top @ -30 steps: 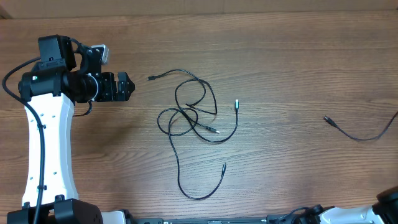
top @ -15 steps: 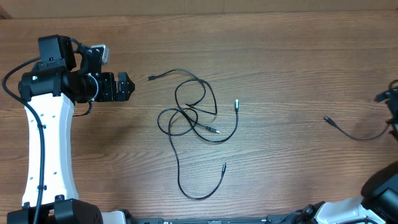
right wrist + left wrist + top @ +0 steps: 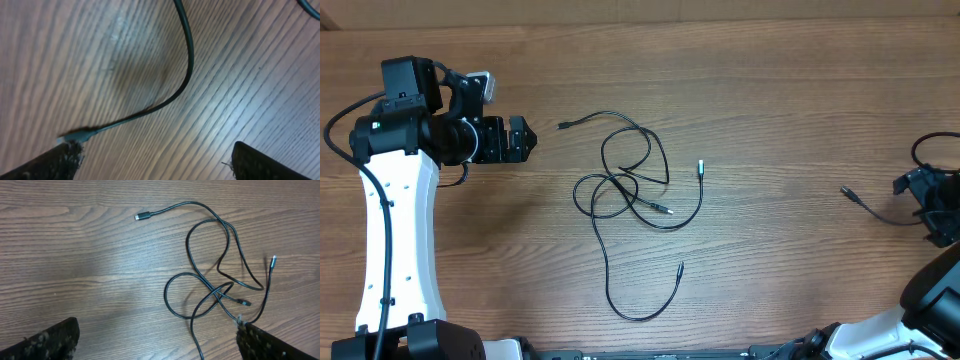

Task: Untangle cables
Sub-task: 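Release the cable and withdraw the right gripper to the right edge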

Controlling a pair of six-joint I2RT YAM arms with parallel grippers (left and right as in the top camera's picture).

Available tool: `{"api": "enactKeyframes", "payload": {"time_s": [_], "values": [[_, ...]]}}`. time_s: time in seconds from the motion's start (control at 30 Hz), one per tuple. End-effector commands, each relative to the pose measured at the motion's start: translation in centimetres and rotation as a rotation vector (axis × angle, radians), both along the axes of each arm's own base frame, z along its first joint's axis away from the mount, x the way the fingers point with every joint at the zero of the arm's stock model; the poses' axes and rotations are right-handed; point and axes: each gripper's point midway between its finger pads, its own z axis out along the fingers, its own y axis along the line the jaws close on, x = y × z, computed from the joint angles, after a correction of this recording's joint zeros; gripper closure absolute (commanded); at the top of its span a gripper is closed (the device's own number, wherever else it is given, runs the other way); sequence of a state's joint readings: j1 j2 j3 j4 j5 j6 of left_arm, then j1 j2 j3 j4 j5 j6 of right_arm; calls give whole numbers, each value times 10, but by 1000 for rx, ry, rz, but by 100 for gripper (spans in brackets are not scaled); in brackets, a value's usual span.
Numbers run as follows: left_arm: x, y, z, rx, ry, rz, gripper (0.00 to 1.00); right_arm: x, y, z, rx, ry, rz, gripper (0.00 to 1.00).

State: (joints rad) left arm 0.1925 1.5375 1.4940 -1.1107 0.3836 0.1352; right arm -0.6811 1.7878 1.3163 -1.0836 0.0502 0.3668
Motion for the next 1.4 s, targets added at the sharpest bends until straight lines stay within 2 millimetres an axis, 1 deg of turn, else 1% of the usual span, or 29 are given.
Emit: {"api": "enactKeyframes", "payload": {"time_s": [0.0, 0.2, 0.27, 0.37, 0.5, 0.6, 0.7, 0.8, 0.87, 1.03, 1.1, 1.17, 1.23, 1.37], "values": [[2, 2, 5, 15, -22, -15, 0, -8, -4, -10, -26, 31, -13, 7], [2, 2, 5, 15, -22, -15, 0, -9, -4, -29, -45, 17, -14, 7], [2, 2, 5, 15, -22, -15, 0, -8, -5, -34, -53, 8, -13, 9], [2, 2, 5, 15, -22, -15, 0, -8, -8, -41, -77, -1, -16, 21], [2, 2, 5, 15, -22, -15, 0, -12, -14, -50, -122, 7, -21, 29], [2, 2, 5, 15, -22, -15, 0, -14, -14, -55, -130, 8, -22, 34], [2, 2, 5, 15, -22, -15, 0, -13, -14, -57, -135, 1, -22, 39], [2, 2, 5, 15, -22, -15, 0, -13, -17, -56, -146, 2, -23, 47], [2, 2, 5, 15, -22, -15, 0, -13, -19, -56, -159, 1, -27, 50], [2, 2, 5, 15, -22, -15, 0, -16, -24, -55, -186, 16, -57, 64], [2, 2, 5, 15, -22, -15, 0, -18, -26, -54, -201, 22, -85, 67], [2, 2, 5, 15, -22, -15, 0, -19, -29, -56, -218, 19, -109, 68], [2, 2, 5, 15, -22, -15, 0, -19, -29, -60, -222, 13, -109, 70], [3, 2, 6, 15, -22, -15, 0, -19, -28, -60, -221, 14, -109, 75]]}}
